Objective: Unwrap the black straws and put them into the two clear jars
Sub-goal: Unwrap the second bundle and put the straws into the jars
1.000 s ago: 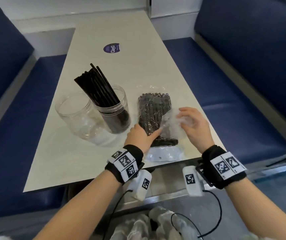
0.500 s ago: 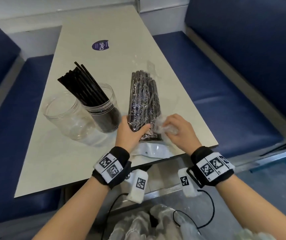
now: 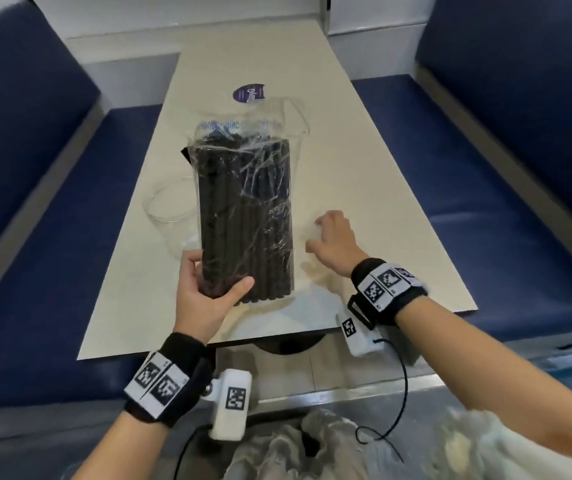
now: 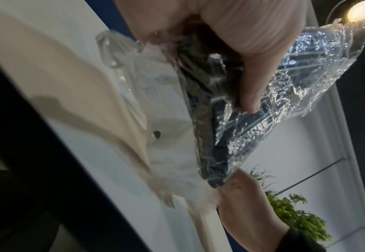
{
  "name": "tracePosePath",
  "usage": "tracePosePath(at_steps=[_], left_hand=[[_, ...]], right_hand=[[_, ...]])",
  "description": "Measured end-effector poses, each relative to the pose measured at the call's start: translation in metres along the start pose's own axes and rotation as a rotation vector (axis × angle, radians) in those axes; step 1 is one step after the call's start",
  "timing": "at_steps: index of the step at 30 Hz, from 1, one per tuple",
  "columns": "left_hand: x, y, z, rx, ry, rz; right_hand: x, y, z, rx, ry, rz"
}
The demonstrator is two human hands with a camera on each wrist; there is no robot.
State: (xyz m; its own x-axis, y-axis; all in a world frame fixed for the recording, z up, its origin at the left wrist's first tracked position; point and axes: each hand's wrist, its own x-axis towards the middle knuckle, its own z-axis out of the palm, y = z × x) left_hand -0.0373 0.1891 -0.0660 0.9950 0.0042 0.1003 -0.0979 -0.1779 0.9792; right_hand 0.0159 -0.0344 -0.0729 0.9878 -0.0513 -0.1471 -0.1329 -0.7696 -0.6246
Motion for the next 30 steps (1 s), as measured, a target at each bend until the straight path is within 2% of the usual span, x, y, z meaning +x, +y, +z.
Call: tracePosePath(at_steps=[3,5,10,11,13,15,16,19,24,30], left_hand=[[-0.006,-0.007,-0.006,-0.014,0.024,-0.037],[-0.009,-0.012,-0.008,-0.038,0.030,-0.048],[-0.011,-0.019,-0.009,-0.047,0.050,-0.063],[-0.009,-0.023,-0.009,-0.051,0.047,-0.064],[-0.006,-0.029,-0.010,-0.069,0.028,-0.069],[-0.003,-0.033,-0.010,-0.071,0.000,-0.070],[-0.002,-0.034,-0.009,-0.062,-0.013,-0.075],[-0.001,-0.033,-0.008,-0.006,-0.011,-0.108],[0.001,-0.037,-0.011,0.040,-0.011,-0.134],[0.006,-0.037,-0.015,0.074,-0.051,-0.132]], right_hand=[[0.007,0.006,0.013,-0.266,-0.175,0.009],[0.009,0.013,0.019,-0.314,-0.247,-0.013],[0.014,0.013,0.025,-0.075,-0.061,0.030],[0.014,0.013,0.024,-0.146,-0.016,0.011],[0.010,0.013,0.022,-0.444,0.019,-0.047],[0.007,0.007,0.021,-0.624,-0.019,-0.069],[0.007,0.004,0.020,-0.635,-0.066,-0.059],[0.005,-0.003,0.013,-0.517,-0.156,-0.048],[-0.011,-0.005,0.001,-0.348,-0.015,-0.140],[-0.023,-0.016,-0.020,-0.156,0.095,-0.172]])
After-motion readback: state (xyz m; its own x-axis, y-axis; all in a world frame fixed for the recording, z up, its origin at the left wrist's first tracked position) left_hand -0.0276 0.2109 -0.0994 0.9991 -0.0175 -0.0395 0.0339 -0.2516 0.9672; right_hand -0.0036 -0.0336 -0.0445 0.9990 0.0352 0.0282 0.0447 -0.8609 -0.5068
